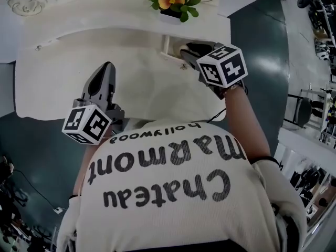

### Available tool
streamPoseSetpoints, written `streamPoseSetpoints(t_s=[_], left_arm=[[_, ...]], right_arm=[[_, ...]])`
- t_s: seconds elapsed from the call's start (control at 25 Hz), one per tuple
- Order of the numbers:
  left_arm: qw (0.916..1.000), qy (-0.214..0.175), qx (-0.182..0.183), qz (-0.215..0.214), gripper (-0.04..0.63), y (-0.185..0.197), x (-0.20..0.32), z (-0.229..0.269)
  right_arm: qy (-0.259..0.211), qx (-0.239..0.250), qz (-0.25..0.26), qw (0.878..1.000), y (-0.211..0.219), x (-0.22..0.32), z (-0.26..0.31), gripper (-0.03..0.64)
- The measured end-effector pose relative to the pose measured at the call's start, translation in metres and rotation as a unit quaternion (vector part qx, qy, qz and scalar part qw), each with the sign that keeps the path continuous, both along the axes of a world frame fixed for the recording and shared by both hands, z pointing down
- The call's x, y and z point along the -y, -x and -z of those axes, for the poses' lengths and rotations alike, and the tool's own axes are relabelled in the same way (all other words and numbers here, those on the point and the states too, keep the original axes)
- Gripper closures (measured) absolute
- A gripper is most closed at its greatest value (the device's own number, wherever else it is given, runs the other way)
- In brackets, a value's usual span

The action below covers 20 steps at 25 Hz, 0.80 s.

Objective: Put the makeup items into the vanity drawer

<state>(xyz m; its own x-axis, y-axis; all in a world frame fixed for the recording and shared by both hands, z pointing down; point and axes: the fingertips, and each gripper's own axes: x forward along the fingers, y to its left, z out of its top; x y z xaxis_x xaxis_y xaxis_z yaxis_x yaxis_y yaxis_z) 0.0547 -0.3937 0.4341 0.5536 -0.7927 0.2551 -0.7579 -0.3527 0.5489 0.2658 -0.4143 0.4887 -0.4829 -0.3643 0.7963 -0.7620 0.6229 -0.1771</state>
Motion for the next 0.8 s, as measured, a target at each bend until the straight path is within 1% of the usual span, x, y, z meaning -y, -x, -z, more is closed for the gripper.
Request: streamPoseSetpoints(t_s=[0.16, 0.28, 0.52, 0.8], left_arm=[[1.0, 0.004, -0.002, 0.009, 0.588, 0.0, -0.005, -0.002], [1.0, 0.006, 0.0, 0.007, 0.588, -0.002, -0.008, -0.006], [0.9999, 0.013, 0.0, 0.006, 0.588, -0.001, -0.011, -0.01], [0.9998, 0.016, -0.001, 0.012, 0.588, 0.006, -0.011, -0.013]], right_arm=[[0.006, -0.008, 0.008, 1.0, 0.002, 0.001, -0.003, 0.486], [0.007, -0.019, 0.011, 1.0, 0.002, 0.001, -0.006, 0.482], [0.005, -0.06, 0.002, 0.998, -0.006, 0.006, -0.008, 0.477], [0.017, -0.065, -0.009, 0.998, -0.007, 0.004, -0.012, 0.471]])
